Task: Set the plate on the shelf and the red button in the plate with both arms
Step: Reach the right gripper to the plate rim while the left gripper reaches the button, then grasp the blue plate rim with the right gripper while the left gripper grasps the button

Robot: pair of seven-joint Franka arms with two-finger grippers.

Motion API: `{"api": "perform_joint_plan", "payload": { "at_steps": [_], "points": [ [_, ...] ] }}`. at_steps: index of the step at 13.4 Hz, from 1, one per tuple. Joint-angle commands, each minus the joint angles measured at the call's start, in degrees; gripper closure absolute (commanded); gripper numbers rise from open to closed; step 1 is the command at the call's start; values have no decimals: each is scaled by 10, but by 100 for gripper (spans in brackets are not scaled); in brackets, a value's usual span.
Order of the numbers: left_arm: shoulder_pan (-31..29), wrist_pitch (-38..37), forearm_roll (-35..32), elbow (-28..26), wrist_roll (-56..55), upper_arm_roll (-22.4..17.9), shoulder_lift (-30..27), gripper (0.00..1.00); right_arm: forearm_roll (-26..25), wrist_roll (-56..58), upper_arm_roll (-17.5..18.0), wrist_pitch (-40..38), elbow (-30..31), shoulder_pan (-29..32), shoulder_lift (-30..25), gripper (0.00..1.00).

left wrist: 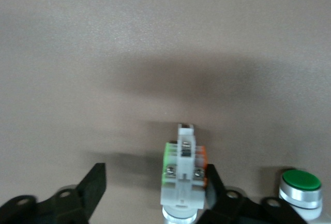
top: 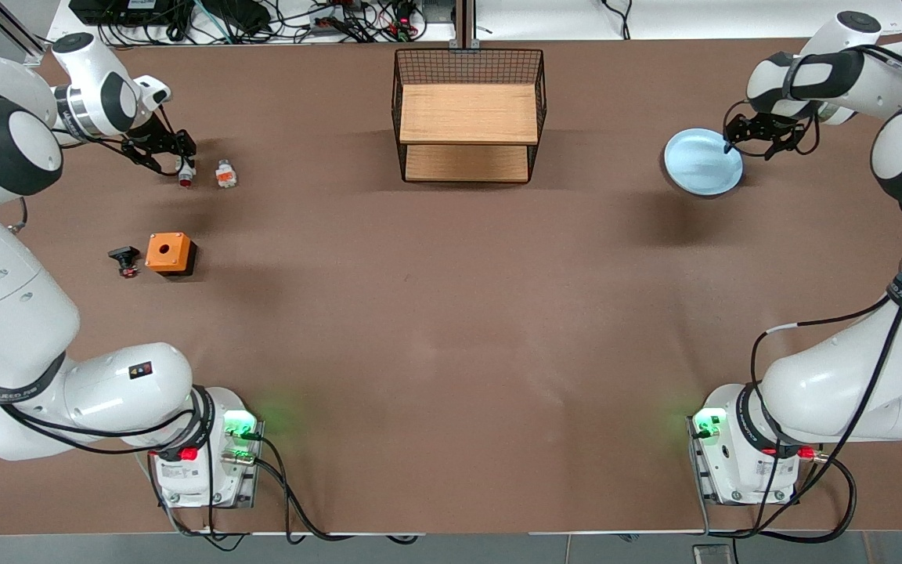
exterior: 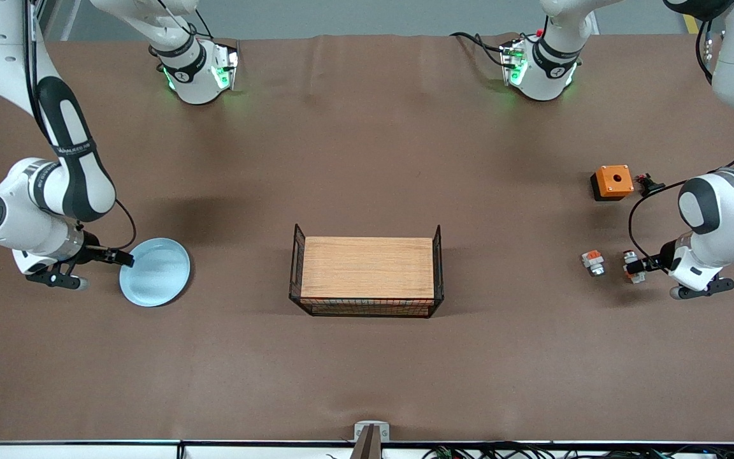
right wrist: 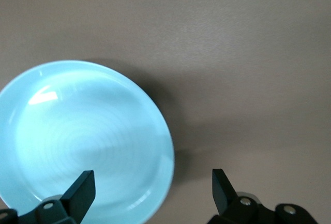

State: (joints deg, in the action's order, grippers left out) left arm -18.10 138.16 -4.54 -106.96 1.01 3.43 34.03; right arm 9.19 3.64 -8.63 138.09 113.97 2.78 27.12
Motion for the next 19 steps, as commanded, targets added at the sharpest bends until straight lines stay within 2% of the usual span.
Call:
{"api": "perform_joint_plan", "payload": {
  "at_steps": [1, 3, 4, 5, 6, 8, 11, 17, 19],
  "points": [
    [0, 7, -10, -4, 1, 2, -1, 27, 46, 3, 8, -3, -32, 7, 35, 4],
    [2, 7, -10, -4, 2, 3, -1, 53, 45, 5, 7, -5, -38, 9, 42, 8],
    [4, 6, -10, -4, 2, 3, -2, 69, 43, 12, 7, -5, -45, 9, 46, 10],
    [7, 4, -10, -4, 1, 5, -4, 93, 43, 34, 7, -6, -48, 11, 50, 12],
    [7, 1, -10, -3, 1, 8, -5, 100, 43, 46, 7, -7, -50, 12, 55, 16],
    [7, 0, -10, 4, 0, 19, -17, 100, 44, 48, 7, -9, -51, 16, 57, 24],
    [6, -23, -10, 28, 4, 34, -36, 100, 44, 50, 7, -10, -52, 16, 59, 24],
    [8, -184, 1, 163, -6, 75, -43, 100, 45, 53, 7, -10, -53, 17, 67, 35],
    [9, -192, 6, 173, -7, 80, -43, 100, 45, 66, 7, -10, -53, 17, 68, 42]
  ]
}}
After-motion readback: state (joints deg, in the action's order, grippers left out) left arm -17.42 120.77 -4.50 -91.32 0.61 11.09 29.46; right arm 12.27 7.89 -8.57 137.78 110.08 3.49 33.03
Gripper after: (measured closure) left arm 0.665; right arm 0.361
